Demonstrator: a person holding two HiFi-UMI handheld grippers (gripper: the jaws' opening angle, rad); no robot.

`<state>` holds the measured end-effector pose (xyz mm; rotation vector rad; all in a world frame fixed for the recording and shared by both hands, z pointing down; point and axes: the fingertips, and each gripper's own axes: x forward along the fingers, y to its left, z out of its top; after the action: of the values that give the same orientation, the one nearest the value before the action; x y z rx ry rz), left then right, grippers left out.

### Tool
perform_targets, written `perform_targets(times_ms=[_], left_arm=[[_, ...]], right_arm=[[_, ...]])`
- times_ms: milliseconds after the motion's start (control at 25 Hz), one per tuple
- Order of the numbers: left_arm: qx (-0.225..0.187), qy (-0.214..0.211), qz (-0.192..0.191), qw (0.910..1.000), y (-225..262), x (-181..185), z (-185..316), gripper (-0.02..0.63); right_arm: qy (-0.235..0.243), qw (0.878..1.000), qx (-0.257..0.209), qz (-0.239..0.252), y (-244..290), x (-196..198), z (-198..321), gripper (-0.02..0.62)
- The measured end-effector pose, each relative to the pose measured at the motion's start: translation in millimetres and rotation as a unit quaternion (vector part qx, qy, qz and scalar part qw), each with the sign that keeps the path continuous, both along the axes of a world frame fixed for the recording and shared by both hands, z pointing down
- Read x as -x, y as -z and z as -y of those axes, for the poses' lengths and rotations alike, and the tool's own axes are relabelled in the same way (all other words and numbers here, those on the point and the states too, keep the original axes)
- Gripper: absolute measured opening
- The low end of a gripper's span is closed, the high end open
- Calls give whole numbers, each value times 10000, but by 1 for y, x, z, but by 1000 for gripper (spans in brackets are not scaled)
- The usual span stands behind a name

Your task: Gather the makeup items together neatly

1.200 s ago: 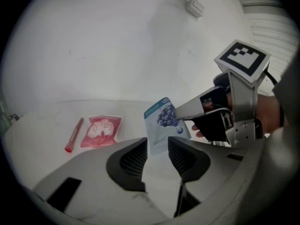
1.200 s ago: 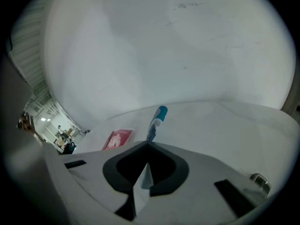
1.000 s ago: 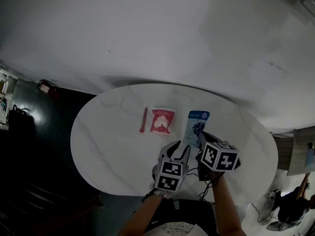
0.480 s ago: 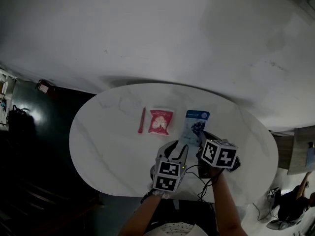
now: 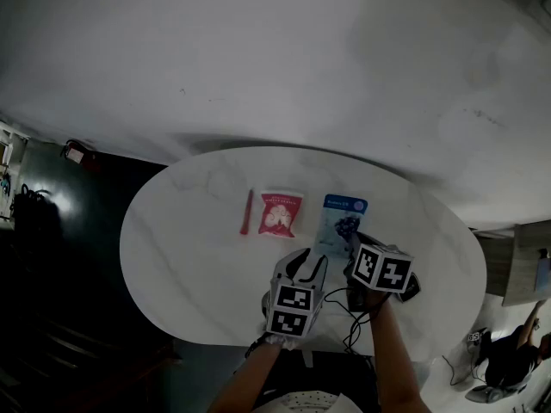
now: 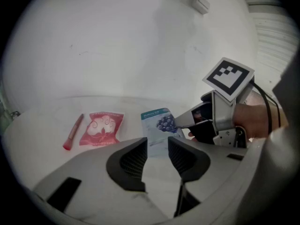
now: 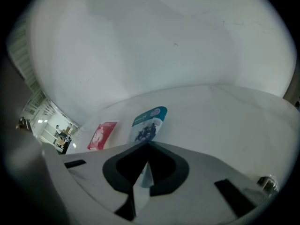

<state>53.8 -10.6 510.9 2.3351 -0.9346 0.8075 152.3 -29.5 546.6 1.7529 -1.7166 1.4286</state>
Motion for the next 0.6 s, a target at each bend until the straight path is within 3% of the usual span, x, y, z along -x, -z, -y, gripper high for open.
perform_targets(times_ms=[600], left_arm=[[62, 28, 8, 10000, -4, 7, 0, 176]], right_arm=[[101, 9993, 117, -329, -9, 0, 4, 28]])
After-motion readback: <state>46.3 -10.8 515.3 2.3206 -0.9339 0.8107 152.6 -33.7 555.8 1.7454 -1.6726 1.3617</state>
